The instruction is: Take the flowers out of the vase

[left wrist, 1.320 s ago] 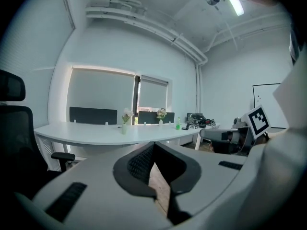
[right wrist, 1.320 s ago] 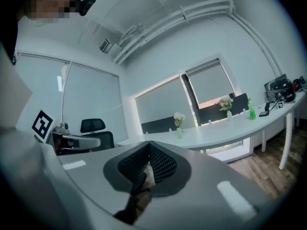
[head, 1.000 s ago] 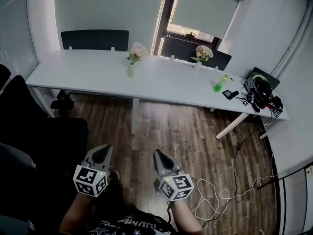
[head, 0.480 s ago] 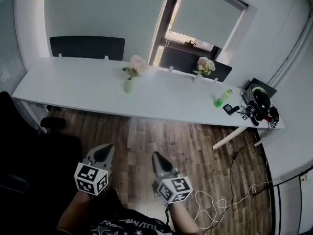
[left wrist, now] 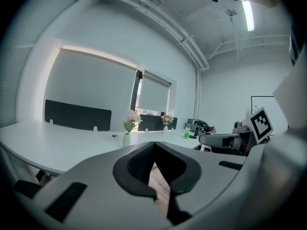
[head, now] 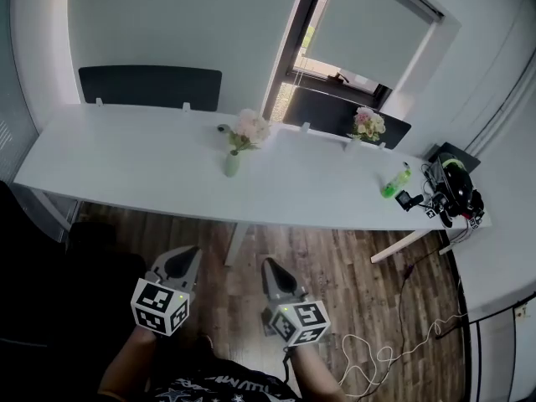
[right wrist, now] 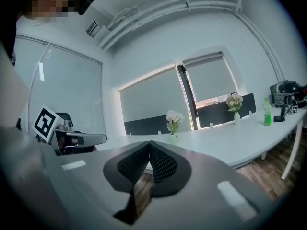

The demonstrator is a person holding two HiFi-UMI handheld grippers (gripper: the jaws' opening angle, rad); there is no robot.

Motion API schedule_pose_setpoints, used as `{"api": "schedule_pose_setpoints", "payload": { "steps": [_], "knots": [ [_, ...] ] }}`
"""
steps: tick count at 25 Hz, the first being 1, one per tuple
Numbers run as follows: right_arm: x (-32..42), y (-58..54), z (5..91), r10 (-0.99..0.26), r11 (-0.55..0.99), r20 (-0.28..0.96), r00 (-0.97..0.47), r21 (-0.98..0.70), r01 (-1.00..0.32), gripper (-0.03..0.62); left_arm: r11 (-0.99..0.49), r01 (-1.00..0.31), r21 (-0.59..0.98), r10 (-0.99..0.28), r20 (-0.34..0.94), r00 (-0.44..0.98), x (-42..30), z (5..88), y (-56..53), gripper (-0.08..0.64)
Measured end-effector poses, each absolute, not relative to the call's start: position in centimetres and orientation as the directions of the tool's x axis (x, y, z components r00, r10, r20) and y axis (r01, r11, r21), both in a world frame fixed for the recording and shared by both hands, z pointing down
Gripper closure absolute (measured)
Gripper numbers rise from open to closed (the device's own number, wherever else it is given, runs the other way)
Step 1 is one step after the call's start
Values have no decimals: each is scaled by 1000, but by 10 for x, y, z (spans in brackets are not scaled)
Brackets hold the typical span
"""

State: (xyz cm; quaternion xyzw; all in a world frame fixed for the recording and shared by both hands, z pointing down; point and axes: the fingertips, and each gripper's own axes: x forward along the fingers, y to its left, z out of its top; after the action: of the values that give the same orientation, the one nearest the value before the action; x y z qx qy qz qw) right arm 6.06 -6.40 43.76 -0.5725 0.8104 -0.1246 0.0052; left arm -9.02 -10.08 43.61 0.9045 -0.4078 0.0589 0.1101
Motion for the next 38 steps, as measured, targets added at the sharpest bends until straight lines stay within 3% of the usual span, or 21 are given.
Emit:
{"api": "schedule_pose_setpoints", "payload": {
  "steps": [11,20,32,38],
  "knots": [
    [34,-101,446,-923,308,169,-344,-210,-928,589,-678,-718,160,-689,205,696,-105,439,-151,552],
    [54,-134,458,-928,291,167,-332,-228,-929,589,-646,-741,181,-709,219,671,-102,455,-174,552],
    [78,-247,459,-888,381,167,-427,-249,-890,589,-570,-804,172,-772,223,595,-82,459,-275,552],
    [110,-298,459,-892,394,95,-442,-317,-863,589,-571,-807,152,-772,234,590,-56,476,-325,552]
  ]
}}
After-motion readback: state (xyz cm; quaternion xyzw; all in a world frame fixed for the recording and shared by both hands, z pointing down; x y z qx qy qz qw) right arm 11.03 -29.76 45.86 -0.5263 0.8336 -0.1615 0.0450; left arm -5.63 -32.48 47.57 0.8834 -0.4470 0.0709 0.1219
